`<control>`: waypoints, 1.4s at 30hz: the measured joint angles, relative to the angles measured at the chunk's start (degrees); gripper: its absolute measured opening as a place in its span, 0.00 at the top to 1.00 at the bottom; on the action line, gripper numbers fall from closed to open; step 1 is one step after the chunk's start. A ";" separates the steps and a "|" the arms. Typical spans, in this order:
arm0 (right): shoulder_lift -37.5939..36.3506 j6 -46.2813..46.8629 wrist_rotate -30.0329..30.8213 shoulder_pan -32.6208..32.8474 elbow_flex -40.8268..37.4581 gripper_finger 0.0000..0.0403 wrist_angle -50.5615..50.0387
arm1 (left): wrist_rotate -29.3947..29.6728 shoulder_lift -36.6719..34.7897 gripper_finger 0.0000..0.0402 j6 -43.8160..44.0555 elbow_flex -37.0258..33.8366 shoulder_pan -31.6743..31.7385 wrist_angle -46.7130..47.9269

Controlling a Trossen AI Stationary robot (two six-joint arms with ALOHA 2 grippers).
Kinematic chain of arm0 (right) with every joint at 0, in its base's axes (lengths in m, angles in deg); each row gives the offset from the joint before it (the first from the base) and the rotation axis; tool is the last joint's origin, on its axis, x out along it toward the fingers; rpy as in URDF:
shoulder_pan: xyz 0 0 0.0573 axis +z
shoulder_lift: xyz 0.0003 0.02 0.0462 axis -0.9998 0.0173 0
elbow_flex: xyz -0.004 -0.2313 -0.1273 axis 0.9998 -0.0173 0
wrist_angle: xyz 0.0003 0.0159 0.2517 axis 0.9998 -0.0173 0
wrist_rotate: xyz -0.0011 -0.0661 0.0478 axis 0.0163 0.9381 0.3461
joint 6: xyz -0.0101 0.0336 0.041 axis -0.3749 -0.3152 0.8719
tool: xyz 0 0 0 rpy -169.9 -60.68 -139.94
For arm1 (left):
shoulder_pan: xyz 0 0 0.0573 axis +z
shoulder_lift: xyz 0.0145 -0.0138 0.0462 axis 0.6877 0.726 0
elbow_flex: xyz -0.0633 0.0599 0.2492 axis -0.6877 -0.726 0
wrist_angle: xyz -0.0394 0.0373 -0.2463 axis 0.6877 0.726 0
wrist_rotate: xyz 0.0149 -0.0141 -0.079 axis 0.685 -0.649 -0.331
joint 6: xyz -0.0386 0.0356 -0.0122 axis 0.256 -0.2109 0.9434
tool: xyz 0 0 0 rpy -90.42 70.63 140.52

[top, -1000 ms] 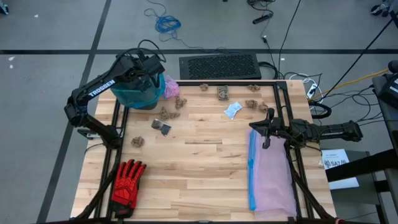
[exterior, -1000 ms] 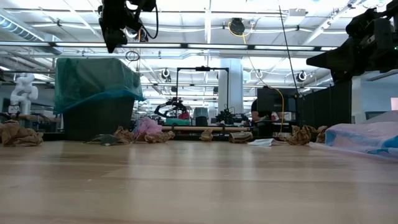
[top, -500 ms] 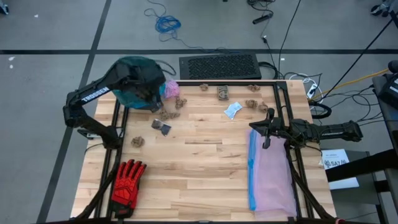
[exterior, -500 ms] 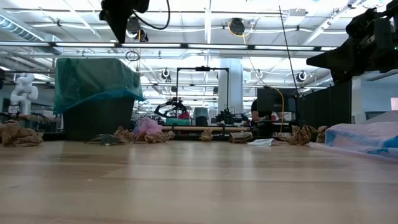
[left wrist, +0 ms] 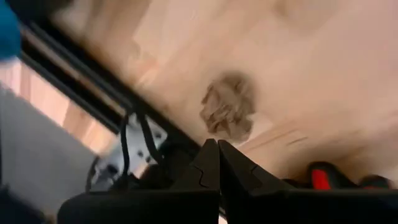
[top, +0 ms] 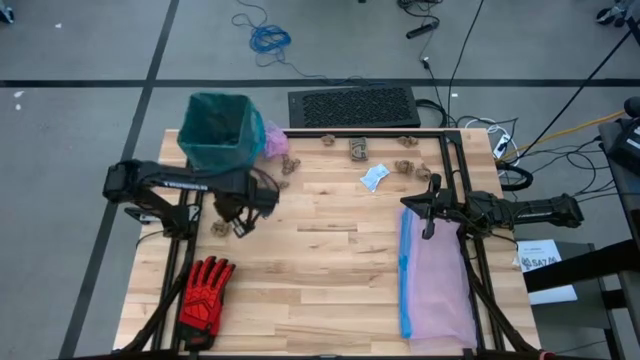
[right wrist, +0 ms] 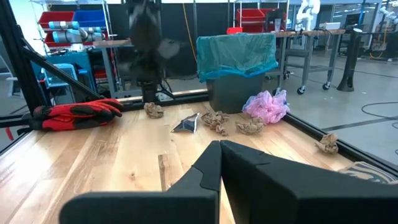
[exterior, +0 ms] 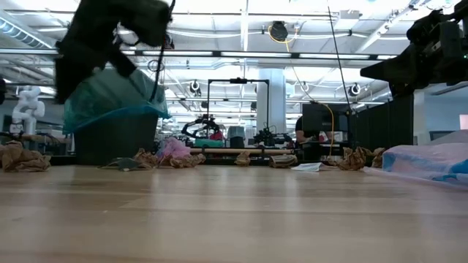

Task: Place trash/remove bag and relplace
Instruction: Put the brown napkin in the trash bin

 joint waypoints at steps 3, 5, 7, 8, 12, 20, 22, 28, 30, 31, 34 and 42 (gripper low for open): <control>0.00 0.00 -0.01 0.01 -0.01 1.00 0.01 | -0.52 0.01 0.98 1.11 -5.48 -2.30 -5.47; 0.00 0.01 0.01 0.02 -0.01 1.00 0.02 | -1.28 -0.01 0.94 2.03 -8.01 -3.13 -8.82; 0.00 0.01 -0.01 0.02 0.00 1.00 0.02 | -2.27 0.01 0.88 3.15 -9.95 -3.46 -12.57; 0.00 0.02 0.00 0.00 0.01 1.00 0.01 | -2.84 0.01 0.85 4.23 -10.80 -3.52 -13.76; 0.00 0.02 -0.01 0.02 -0.01 1.00 0.04 | -4.10 -0.01 0.71 6.74 -13.65 -3.67 -15.29; 0.01 0.00 -0.01 0.02 0.01 1.00 0.03 | -4.67 -0.01 0.52 9.47 -19.75 -3.60 -18.79; 0.01 0.00 -0.01 0.01 0.00 1.00 0.02 | -6.21 -0.01 0.51 9.46 -21.87 -3.56 -22.29; 0.00 0.00 -0.01 0.02 0.01 1.00 0.04 | -6.83 -0.14 0.62 9.82 -25.00 -3.60 -30.07; 0.01 0.00 -0.01 0.01 -0.01 1.00 0.01 | -5.35 -0.13 0.72 9.11 -24.40 -3.68 -30.30; 0.00 0.01 -0.01 0.02 0.01 1.00 0.03 | -4.39 -0.14 0.78 8.75 -23.97 -3.62 -30.48; 0.02 0.02 -0.01 0.02 0.00 1.00 0.00 | -1.05 -0.23 0.95 6.31 -22.05 -3.56 -31.66; 0.00 0.00 -0.01 0.00 0.01 1.00 0.04 | 1.39 -0.23 0.99 -0.35 -9.70 -3.86 -30.95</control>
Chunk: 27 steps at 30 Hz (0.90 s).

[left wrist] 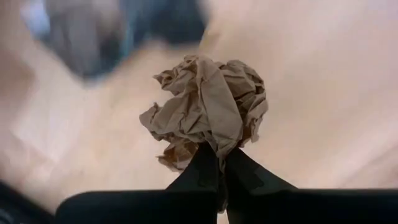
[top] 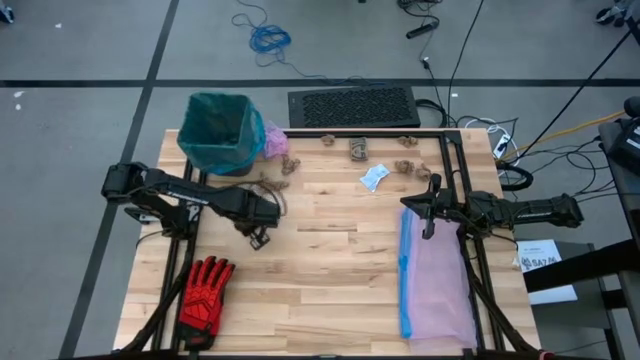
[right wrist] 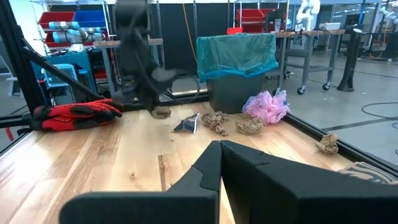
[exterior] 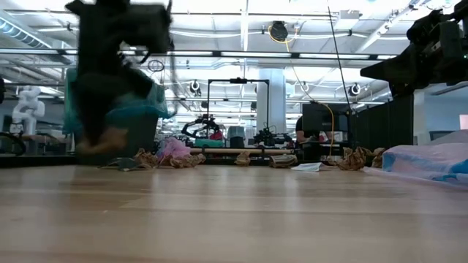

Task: Place trash/remove bag and relplace
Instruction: Put the brown napkin in the trash bin

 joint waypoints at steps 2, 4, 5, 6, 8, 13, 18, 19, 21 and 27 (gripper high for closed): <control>0.02 0.02 0.00 0.00 -0.02 1.00 0.00 | 4.69 0.00 0.99 -3.20 5.09 0.02 -0.13; 0.01 0.01 0.02 0.01 -0.01 1.00 0.00 | 11.78 -0.02 0.99 -6.31 10.09 0.06 -0.11; 0.02 0.00 0.00 0.01 0.00 1.00 -0.02 | 15.38 -0.02 0.99 -8.61 12.64 0.13 0.09; 0.02 0.01 0.00 0.00 0.00 1.00 0.00 | 19.05 -0.02 0.99 -11.17 15.10 0.24 0.26; 0.01 0.00 0.00 0.00 -0.01 1.00 -0.01 | 24.74 -0.02 0.99 -15.59 20.40 1.14 2.42; 0.02 0.00 0.00 0.02 -0.02 1.00 0.00 | 31.72 -0.07 0.99 -19.70 32.53 7.37 11.96; 0.02 0.01 0.02 0.02 0.00 1.00 -0.01 | 34.76 -0.12 0.99 -24.69 40.39 17.31 19.51; 0.02 0.02 0.02 0.02 -0.02 1.00 0.00 | 34.74 -0.13 0.99 -25.83 41.11 19.46 20.01; 0.02 0.00 0.01 0.01 -0.01 1.00 0.00 | 34.57 -0.11 1.00 -27.87 41.93 23.48 20.68; 0.01 0.02 0.02 0.01 0.00 1.00 0.00 | 29.54 -0.11 1.00 -31.70 41.91 35.55 21.73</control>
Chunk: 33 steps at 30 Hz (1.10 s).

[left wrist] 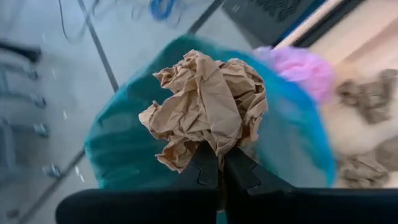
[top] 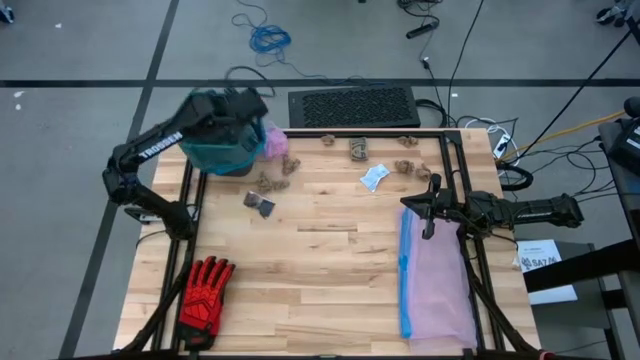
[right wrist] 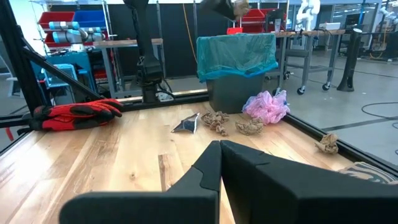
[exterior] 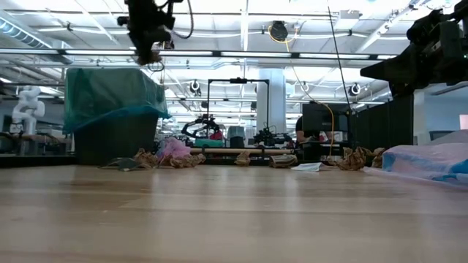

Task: Place trash/remove bag and relplace
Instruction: Put the brown napkin in the trash bin, then put the pink plastic cellophane in the trash bin

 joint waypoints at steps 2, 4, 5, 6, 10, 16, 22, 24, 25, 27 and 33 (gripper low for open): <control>0.01 -0.02 -0.02 -0.01 0.00 1.00 -0.02 | -2.72 0.00 1.00 -0.96 -0.32 3.44 0.07; -0.01 0.00 0.00 0.01 0.00 1.00 0.00 | -4.10 0.00 0.99 -1.59 -0.61 6.17 0.05; 0.00 -0.02 -0.01 -0.01 -0.02 1.00 -0.02 | -4.26 0.00 0.98 -2.73 -0.90 7.04 0.00; 0.01 -0.01 0.00 0.01 -0.01 1.00 -0.01 | -4.30 0.02 0.97 -4.07 -1.26 7.63 0.03; 0.01 -0.02 -0.02 -0.01 -0.02 1.00 -0.02 | -6.79 0.04 0.86 -7.05 -2.15 8.59 0.20; 0.00 -0.01 -0.01 -0.01 -0.01 1.00 -0.01 | -9.93 0.04 0.65 -7.04 -4.08 8.48 0.90; -0.01 -0.02 0.00 0.01 0.00 1.00 0.00 | -5.07 0.07 0.51 -7.06 -6.18 8.48 1.28; 0.00 -0.02 -0.02 -0.01 -0.01 1.00 -0.01 | -3.82 0.07 0.49 -7.18 -5.50 8.48 1.62; -0.01 -0.02 -0.02 -0.01 0.00 1.00 0.00 | -3.88 0.07 0.49 -8.09 -4.88 8.48 1.58; 0.01 -0.01 -0.02 -0.01 -0.01 1.00 -0.02 | -5.28 0.05 0.49 -10.43 -3.19 8.27 1.44; 0.00 -0.01 0.00 0.00 0.00 1.00 0.11 | -19.43 -0.31 0.49 -13.14 1.41 2.75 -4.64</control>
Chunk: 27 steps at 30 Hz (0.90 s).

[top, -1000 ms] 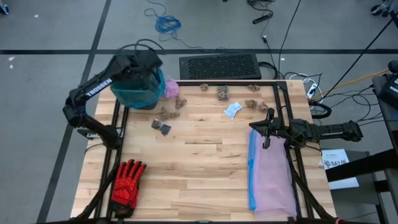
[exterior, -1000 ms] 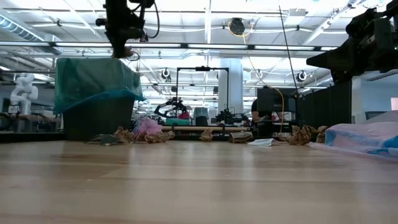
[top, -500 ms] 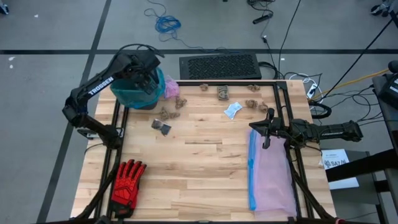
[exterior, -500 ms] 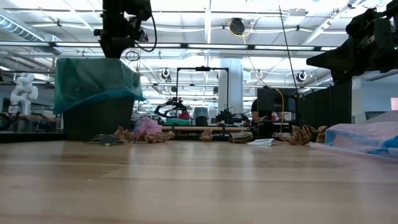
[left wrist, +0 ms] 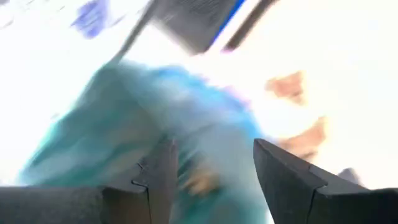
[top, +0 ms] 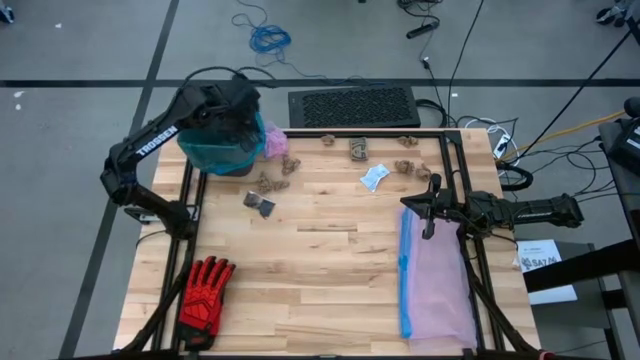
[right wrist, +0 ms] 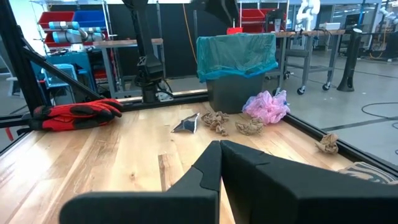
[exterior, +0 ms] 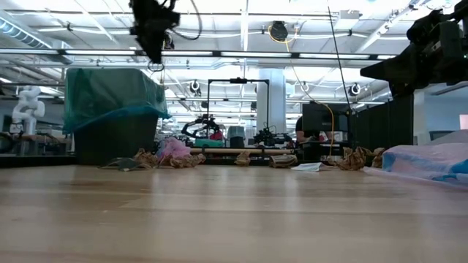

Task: Place trash/remove bag and relplace
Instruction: Put the pink plastic cellophane in the trash bin

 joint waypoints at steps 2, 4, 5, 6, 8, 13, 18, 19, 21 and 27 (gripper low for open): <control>-0.01 0.00 0.00 0.02 0.00 1.00 0.16 | -2.65 0.09 0.49 0.02 0.03 -2.11 -1.34; -0.01 0.01 0.00 0.00 0.00 1.00 0.16 | -2.89 1.15 0.50 0.05 0.07 -4.23 -1.34; 0.01 0.01 -0.02 0.01 -0.01 1.00 0.17 | -2.91 1.96 0.51 0.07 0.07 -5.18 -1.17; 0.01 0.01 -0.02 0.00 0.00 1.00 0.16 | -2.91 2.92 0.52 0.10 -0.01 -6.01 -1.11; 0.01 0.01 -0.02 0.01 0.00 1.00 0.16 | -2.80 5.31 0.54 0.20 -0.58 -7.73 -1.16; 0.00 0.01 -0.04 0.01 0.00 1.00 0.16 | 4.54 13.55 0.58 -0.09 -0.80 -9.76 -1.10; 0.01 0.24 -0.04 0.00 0.00 1.00 0.01 | 7.25 22.11 0.58 -4.09 -0.84 -9.05 -2.26; 0.00 0.43 -0.06 0.00 0.00 1.00 0.00 | 7.41 23.51 0.58 -4.52 -0.87 -8.65 -2.32; 0.01 0.63 -0.06 0.00 -0.02 1.00 0.00 | 7.73 25.64 0.59 -5.63 -0.87 -7.60 -3.00; -0.01 0.67 -0.06 0.01 0.00 0.99 -0.15 | 7.84 28.84 0.65 -8.64 -0.87 -3.44 -9.99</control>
